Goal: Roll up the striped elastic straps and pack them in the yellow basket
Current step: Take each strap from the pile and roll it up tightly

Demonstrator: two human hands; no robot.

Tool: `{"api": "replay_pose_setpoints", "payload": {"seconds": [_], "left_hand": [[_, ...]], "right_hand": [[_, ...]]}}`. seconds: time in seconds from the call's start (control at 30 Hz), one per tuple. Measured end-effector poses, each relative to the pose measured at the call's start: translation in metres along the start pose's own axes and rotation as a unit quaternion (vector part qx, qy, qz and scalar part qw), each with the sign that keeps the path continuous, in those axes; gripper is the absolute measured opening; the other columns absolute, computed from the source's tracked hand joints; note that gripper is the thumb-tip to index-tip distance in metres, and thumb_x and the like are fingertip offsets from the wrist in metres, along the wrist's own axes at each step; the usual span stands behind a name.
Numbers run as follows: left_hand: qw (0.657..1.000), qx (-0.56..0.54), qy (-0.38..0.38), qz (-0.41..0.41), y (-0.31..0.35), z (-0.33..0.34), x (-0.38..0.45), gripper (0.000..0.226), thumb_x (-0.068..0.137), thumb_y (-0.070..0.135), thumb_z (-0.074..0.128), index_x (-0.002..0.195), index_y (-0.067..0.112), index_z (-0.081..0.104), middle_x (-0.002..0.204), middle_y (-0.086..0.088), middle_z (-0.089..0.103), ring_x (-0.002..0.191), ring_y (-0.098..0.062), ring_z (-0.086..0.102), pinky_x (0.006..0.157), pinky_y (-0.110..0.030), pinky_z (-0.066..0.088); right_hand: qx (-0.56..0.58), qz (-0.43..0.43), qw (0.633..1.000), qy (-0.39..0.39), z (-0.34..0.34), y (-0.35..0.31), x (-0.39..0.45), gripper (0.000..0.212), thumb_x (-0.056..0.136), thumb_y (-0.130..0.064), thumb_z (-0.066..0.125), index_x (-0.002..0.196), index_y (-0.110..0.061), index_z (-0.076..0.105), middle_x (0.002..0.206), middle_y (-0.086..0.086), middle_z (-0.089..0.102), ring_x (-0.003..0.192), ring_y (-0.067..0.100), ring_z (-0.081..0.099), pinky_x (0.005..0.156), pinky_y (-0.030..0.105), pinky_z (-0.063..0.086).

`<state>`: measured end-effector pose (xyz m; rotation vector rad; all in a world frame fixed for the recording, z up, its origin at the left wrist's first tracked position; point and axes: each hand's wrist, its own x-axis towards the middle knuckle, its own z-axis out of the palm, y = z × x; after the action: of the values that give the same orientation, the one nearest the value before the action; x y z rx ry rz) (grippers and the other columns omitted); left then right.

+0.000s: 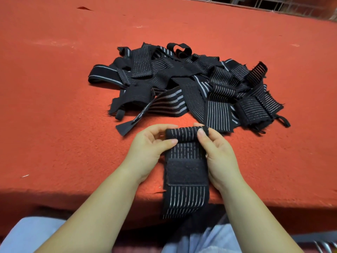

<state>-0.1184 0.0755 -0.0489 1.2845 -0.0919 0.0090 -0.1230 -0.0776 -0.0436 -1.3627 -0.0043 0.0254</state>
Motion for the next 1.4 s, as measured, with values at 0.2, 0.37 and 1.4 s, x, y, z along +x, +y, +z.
{"api": "replay_pose_setpoints", "payload": {"seconds": [0.2, 0.37, 1.4], "left_hand": [[1.000, -0.009, 0.025, 0.009, -0.001, 0.000, 0.000, 0.050, 0.071, -0.029, 0.049, 0.067, 0.017, 0.069, 0.080, 0.007, 0.073, 0.079, -0.004, 0.065, 0.076, -0.017, 0.052], [1.000, -0.012, -0.018, -0.013, 0.003, 0.000, 0.000, 0.043, 0.077, -0.013, 0.051, 0.101, 0.020, 0.063, 0.085, 0.008, 0.070, 0.077, -0.007, 0.061, 0.064, -0.015, 0.047], [1.000, -0.013, -0.014, -0.009, 0.003, 0.000, -0.002, 0.051, 0.081, -0.016, 0.051, 0.061, 0.028, 0.069, 0.104, 0.002, 0.066, 0.102, -0.017, 0.058, 0.097, -0.033, 0.044]], "right_hand": [[-0.063, -0.017, 0.998, 0.007, 0.008, -0.003, -0.002, 0.031, 0.084, -0.042, 0.053, 0.099, -0.021, 0.070, 0.097, 0.004, 0.073, 0.088, 0.012, 0.067, 0.084, 0.028, 0.053], [0.011, -0.006, 1.000, -0.015, 0.003, 0.001, 0.000, 0.025, 0.090, -0.006, 0.055, 0.111, -0.017, 0.063, 0.088, 0.001, 0.073, 0.083, 0.011, 0.068, 0.074, 0.023, 0.054], [-0.049, 0.008, 0.999, -0.007, 0.010, -0.002, -0.002, 0.042, 0.078, -0.055, 0.061, 0.093, -0.017, 0.072, 0.085, 0.014, 0.063, 0.076, 0.023, 0.057, 0.072, 0.036, 0.046]]}}
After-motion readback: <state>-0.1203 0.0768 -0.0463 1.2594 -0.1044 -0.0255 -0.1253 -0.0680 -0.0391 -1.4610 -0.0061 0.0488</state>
